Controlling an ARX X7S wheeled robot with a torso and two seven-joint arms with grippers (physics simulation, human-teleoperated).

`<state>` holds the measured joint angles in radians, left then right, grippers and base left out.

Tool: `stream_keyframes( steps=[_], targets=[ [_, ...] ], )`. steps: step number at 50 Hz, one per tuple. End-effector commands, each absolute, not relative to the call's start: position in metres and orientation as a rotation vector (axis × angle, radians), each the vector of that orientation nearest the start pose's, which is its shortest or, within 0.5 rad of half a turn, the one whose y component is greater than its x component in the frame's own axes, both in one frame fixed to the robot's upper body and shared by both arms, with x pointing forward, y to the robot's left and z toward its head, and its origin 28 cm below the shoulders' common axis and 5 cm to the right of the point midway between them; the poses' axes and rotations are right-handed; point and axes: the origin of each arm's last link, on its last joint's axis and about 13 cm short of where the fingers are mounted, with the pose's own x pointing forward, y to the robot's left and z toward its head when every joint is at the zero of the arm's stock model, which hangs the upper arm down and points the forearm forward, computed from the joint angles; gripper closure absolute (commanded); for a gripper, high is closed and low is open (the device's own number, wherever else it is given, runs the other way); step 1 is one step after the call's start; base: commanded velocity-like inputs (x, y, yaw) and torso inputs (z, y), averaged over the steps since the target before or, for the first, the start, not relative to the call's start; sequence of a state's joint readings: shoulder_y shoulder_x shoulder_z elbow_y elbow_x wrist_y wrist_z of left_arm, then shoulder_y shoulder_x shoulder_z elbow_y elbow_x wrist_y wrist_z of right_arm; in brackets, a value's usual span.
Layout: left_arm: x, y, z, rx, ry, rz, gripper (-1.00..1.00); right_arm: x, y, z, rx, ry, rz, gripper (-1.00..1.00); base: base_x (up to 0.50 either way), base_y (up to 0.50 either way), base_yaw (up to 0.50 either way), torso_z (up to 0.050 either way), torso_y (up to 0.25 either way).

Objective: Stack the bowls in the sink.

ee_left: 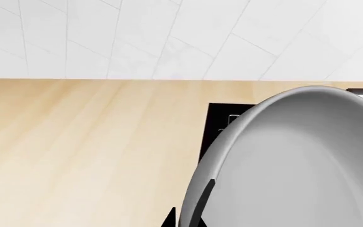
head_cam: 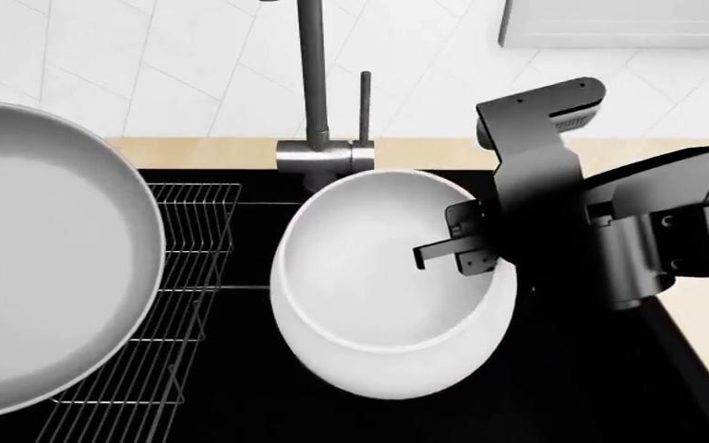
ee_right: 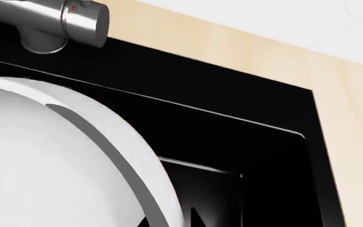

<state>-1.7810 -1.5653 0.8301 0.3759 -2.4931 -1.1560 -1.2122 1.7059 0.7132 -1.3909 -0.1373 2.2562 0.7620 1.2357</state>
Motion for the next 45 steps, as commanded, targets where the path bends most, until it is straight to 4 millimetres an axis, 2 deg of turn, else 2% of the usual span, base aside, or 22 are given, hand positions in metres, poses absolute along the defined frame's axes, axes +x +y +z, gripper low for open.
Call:
stream_keyframes(
  steps=[1,20,45],
  targets=[
    [0.104,0.342,0.364,0.076,0.314,0.231,1.0,0.254,-0.081,0.288,-0.245,0.694,0.11,1.0,0.0,0.0,0.0,0.0,0.0],
    [0.104,0.343,0.364,0.077,0.315,0.23,1.0,0.25,-0.084,0.281,-0.274,0.754,0.134,1.0,0.0,0.0,0.0,0.0,0.001],
    [0.104,0.342,0.363,0.079,0.317,0.229,1.0,0.264,-0.082,0.245,-0.219,0.81,0.158,1.0,0.0,0.0,0.0,0.0,0.0]
  ],
)
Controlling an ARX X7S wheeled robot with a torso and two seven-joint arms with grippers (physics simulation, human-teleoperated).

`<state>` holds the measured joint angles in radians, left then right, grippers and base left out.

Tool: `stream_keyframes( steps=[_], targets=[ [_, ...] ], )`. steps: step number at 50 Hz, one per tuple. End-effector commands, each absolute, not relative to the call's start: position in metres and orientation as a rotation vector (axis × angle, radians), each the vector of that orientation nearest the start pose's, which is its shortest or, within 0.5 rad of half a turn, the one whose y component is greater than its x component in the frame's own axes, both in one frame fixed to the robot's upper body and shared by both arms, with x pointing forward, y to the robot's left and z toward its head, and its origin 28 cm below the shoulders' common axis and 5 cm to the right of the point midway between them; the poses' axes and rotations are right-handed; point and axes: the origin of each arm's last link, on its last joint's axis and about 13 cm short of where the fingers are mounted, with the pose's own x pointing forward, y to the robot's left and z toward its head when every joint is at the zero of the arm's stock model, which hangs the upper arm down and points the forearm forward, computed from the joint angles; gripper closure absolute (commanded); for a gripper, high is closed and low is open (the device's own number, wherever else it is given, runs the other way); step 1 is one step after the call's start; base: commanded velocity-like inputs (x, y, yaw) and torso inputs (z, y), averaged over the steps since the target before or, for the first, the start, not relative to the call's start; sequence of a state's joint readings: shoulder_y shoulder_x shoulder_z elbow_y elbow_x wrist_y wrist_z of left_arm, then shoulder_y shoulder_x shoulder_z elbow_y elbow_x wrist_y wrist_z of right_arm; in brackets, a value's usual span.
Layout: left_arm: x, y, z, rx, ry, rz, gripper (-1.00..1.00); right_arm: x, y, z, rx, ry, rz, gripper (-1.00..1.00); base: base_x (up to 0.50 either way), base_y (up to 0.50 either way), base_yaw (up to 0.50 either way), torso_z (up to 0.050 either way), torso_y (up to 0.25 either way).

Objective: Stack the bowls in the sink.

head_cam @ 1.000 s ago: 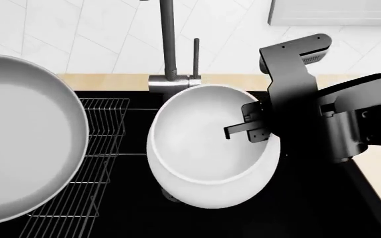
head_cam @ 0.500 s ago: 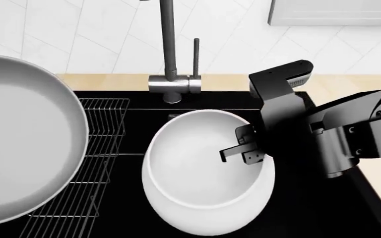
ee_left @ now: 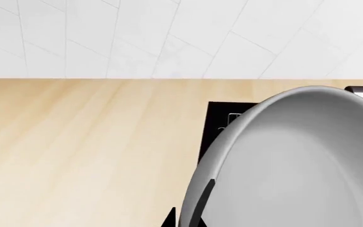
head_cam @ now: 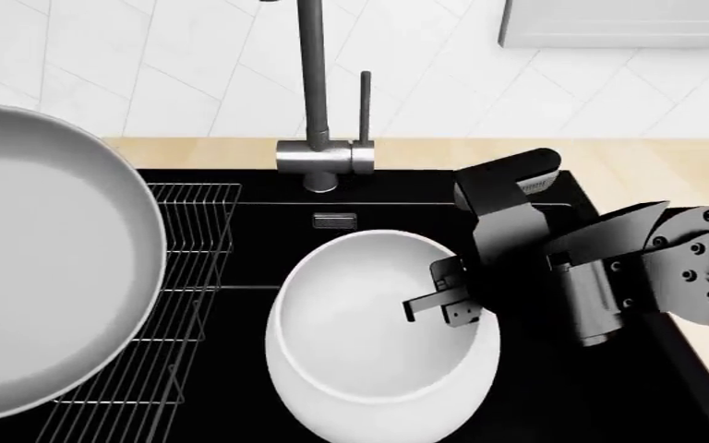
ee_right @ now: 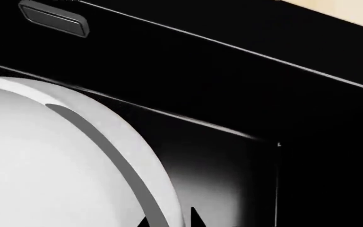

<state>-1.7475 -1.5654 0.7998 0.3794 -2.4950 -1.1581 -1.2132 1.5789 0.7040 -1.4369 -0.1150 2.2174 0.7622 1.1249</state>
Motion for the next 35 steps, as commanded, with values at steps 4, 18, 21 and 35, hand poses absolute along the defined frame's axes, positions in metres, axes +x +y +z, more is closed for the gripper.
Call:
stream_keyframes(
  steps=[4,18,21,35],
  targets=[
    [0.104,0.342,0.364,0.078,0.317,0.229,1.0,0.264,-0.082,0.239,-0.214,0.825,0.169,1.0,0.0,0.0,0.0,0.0,0.003],
    [0.104,0.342,0.363,0.08,0.319,0.228,1.0,0.264,-0.084,0.228,-0.208,0.856,0.163,1.0,0.0,0.0,0.0,0.0,0.0],
    [0.104,0.342,0.363,0.08,0.32,0.229,1.0,0.265,-0.086,0.227,-0.202,0.858,0.155,1.0,0.0,0.0,0.0,0.0,0.0],
    [0.105,0.342,0.362,0.086,0.324,0.23,1.0,0.263,-0.093,0.216,-0.183,0.878,0.127,1.0,0.0,0.0,0.0,0.0,0.001]
  ],
)
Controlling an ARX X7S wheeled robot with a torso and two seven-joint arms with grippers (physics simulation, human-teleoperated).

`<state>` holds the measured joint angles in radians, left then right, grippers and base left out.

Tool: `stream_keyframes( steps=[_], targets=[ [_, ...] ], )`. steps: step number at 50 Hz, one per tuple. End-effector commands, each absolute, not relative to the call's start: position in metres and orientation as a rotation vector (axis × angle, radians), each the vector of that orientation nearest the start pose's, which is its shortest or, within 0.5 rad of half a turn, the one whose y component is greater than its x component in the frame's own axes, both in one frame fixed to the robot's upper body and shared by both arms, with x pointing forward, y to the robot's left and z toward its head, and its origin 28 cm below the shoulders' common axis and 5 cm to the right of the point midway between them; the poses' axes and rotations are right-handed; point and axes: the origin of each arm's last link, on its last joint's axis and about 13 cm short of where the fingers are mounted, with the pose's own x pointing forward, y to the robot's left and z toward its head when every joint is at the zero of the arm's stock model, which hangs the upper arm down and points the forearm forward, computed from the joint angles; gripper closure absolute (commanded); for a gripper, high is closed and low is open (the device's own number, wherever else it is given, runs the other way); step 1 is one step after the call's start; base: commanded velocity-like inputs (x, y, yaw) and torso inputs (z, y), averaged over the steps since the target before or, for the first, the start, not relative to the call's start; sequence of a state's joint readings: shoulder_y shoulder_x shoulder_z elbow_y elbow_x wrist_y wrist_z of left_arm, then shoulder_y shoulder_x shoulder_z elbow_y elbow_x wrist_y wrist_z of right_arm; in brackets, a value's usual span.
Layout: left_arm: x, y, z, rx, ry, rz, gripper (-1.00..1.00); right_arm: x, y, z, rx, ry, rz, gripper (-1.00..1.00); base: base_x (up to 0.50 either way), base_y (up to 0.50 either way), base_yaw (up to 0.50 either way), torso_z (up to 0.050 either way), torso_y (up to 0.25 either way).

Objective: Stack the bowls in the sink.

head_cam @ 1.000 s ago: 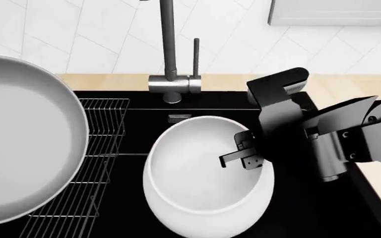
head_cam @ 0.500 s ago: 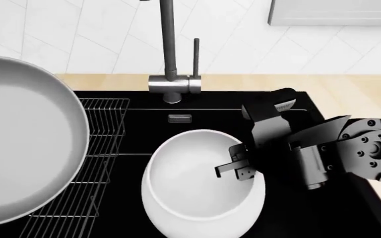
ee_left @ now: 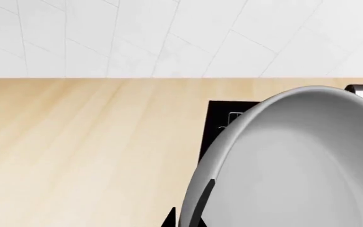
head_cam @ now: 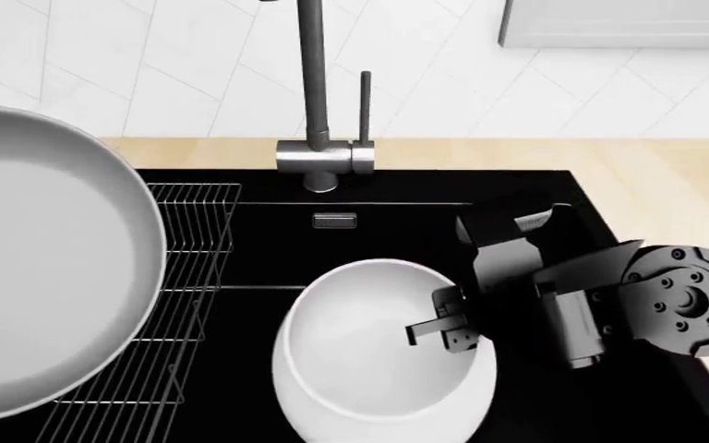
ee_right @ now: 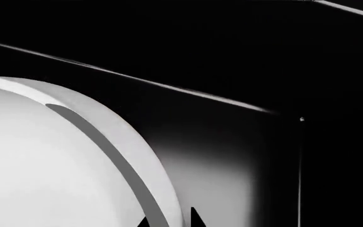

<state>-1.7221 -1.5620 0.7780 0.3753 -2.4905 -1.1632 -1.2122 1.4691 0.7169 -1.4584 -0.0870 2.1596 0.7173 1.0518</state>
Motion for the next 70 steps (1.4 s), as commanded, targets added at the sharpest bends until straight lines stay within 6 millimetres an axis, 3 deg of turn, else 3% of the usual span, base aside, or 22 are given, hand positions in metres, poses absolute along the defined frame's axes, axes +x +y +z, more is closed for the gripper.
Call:
stream_keyframes(
  steps=[1,70],
  targets=[
    [0.105,0.342,0.362,0.086,0.324,0.23,1.0,0.263,-0.093,0.216,-0.183,0.88,0.126,1.0,0.0,0.0,0.0,0.0,0.0],
    [0.105,0.343,0.361,0.083,0.328,0.231,1.0,0.268,-0.093,0.167,-0.173,0.982,0.141,1.0,0.0,0.0,0.0,0.0,0.0]
  ],
)
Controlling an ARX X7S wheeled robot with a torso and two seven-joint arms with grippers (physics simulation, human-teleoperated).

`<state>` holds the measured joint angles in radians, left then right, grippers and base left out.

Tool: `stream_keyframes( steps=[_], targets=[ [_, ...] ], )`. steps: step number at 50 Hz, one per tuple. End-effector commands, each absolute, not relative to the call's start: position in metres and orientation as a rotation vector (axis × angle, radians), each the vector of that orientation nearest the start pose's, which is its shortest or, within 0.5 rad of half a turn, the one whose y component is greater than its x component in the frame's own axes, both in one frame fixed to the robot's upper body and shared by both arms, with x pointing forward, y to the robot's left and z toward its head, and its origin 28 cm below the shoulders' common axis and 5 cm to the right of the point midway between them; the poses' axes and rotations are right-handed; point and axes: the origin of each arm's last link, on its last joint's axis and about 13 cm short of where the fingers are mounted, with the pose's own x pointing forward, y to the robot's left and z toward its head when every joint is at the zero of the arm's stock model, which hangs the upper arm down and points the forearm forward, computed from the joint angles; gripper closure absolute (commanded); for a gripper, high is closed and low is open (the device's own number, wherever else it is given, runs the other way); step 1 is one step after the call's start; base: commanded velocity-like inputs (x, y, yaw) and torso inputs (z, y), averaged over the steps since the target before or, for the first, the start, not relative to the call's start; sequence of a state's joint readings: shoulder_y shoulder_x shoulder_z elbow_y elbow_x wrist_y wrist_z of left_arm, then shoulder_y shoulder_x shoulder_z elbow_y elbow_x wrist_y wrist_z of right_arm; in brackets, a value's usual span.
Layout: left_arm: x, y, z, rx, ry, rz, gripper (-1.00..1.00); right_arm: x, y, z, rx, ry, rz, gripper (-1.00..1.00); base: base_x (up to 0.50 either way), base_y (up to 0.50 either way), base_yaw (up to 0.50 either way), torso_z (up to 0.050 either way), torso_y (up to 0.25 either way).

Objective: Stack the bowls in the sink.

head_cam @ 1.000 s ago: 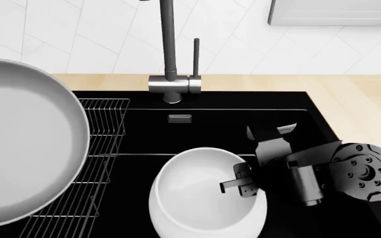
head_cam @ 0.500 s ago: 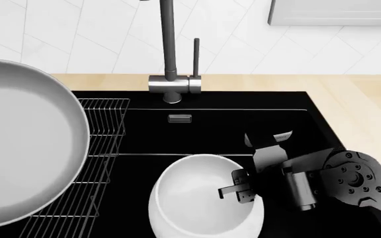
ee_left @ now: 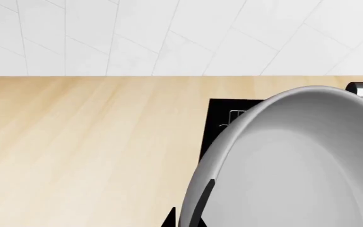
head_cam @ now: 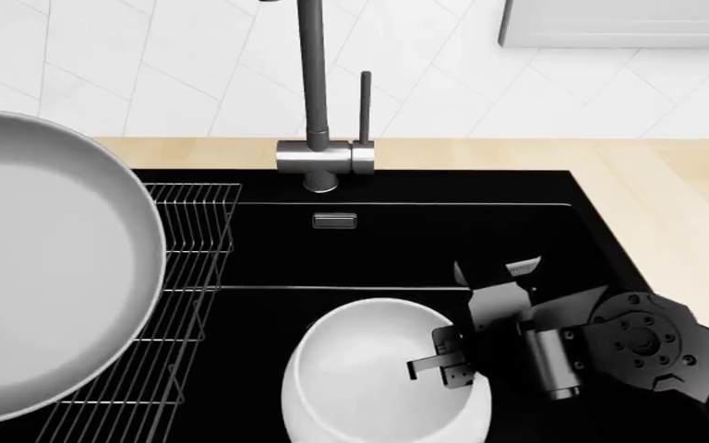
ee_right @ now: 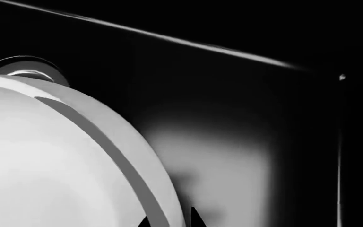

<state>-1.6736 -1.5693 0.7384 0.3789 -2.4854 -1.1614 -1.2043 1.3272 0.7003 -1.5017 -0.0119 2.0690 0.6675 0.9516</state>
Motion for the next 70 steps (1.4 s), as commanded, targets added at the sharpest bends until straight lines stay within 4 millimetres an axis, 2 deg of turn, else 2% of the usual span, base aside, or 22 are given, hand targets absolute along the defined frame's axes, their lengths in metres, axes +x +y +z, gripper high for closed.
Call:
stream_keyframes(
  steps=[1,14,15,38,59,70],
  targets=[
    [0.105,0.343,0.361,0.083,0.328,0.231,1.0,0.268,-0.093,0.166,-0.173,0.984,0.141,1.0,0.0,0.0,0.0,0.0,0.0],
    [0.106,0.343,0.361,0.082,0.329,0.232,1.0,0.27,-0.092,0.162,-0.176,0.992,0.146,1.0,0.0,0.0,0.0,0.0,0.0],
    [0.106,0.343,0.361,0.082,0.329,0.232,1.0,0.269,-0.092,0.163,-0.181,0.993,0.147,-1.0,0.0,0.0,0.0,0.0,0.0],
    [0.104,0.343,0.362,0.078,0.327,0.233,1.0,0.259,-0.095,0.205,-0.199,0.918,0.188,-1.0,0.0,0.0,0.0,0.0,0.0],
    [0.104,0.342,0.363,0.082,0.324,0.231,1.0,0.237,-0.098,0.239,-0.303,0.896,0.269,-1.0,0.0,0.0,0.0,0.0,0.0],
    [0.104,0.342,0.363,0.084,0.324,0.228,1.0,0.222,-0.097,0.276,-0.33,0.813,0.277,-1.0,0.0,0.0,0.0,0.0,0.0]
  ],
)
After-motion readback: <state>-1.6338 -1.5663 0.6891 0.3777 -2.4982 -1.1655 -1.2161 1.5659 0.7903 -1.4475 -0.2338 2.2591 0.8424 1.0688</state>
